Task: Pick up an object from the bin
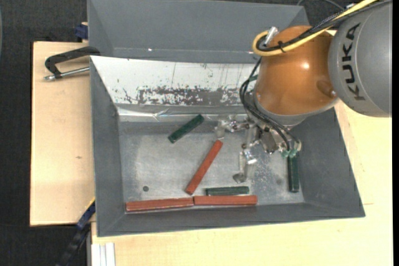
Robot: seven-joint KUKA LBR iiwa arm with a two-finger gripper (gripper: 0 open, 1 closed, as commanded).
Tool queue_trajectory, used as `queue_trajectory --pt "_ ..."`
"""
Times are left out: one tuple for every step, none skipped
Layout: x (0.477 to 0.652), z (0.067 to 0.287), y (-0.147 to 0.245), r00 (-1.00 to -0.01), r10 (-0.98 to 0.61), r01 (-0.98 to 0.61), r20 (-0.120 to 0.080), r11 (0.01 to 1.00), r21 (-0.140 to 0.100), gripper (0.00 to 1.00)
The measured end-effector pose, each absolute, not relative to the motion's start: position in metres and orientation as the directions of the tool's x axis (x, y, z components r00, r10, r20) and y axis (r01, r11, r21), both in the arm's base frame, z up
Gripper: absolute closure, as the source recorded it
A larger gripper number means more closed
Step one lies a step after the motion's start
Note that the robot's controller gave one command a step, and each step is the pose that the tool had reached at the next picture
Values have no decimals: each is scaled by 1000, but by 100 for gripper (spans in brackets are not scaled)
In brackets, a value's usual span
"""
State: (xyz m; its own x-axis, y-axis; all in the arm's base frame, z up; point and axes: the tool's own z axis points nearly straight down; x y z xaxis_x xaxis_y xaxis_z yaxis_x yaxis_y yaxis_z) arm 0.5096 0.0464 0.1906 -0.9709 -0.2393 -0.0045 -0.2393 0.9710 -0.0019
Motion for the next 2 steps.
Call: queue_trajectory --pt "551 160 82 -886 -464 -464 -9 886 -1 0" --pt "546 140 66 -747 -665 -665 -2 747 0 0"
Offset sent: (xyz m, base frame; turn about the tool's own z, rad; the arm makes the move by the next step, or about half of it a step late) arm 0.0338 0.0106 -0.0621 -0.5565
